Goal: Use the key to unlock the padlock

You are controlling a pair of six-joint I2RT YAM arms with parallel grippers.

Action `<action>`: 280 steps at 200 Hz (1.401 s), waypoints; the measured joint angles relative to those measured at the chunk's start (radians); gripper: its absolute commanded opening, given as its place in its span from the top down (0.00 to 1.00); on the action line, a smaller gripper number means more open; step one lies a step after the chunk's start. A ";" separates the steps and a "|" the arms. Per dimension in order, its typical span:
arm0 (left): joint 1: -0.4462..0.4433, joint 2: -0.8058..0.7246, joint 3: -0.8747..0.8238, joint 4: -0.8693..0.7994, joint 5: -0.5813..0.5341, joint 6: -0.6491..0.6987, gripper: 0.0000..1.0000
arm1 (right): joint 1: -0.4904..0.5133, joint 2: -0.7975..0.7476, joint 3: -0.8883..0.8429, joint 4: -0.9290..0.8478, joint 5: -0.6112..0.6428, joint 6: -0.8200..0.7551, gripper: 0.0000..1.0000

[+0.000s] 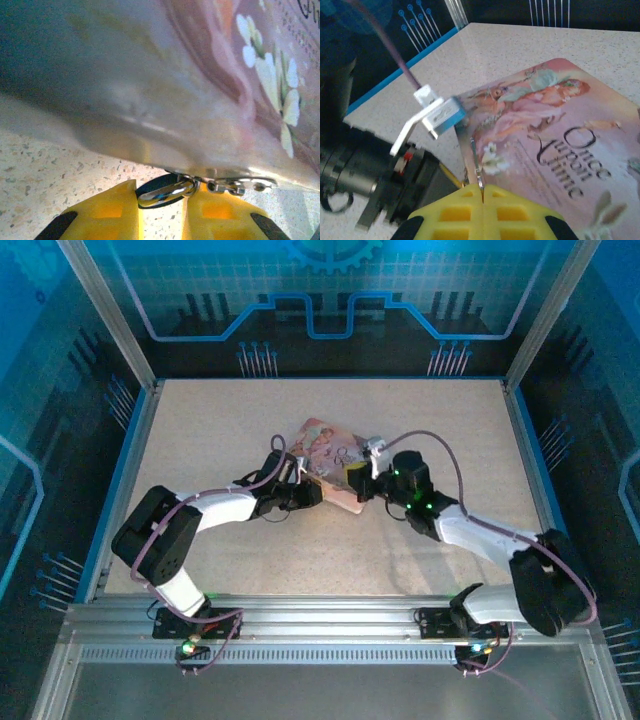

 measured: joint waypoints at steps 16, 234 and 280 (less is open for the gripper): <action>0.003 0.001 -0.014 0.034 0.003 0.008 0.79 | -0.001 0.084 0.076 -0.025 -0.008 0.024 1.00; 0.069 0.163 -0.155 0.563 0.075 -0.006 0.58 | -0.016 0.320 0.219 -0.152 0.042 0.145 1.00; 0.069 0.164 -0.155 0.574 0.095 -0.028 0.61 | -0.016 0.320 0.219 -0.152 0.042 0.147 1.00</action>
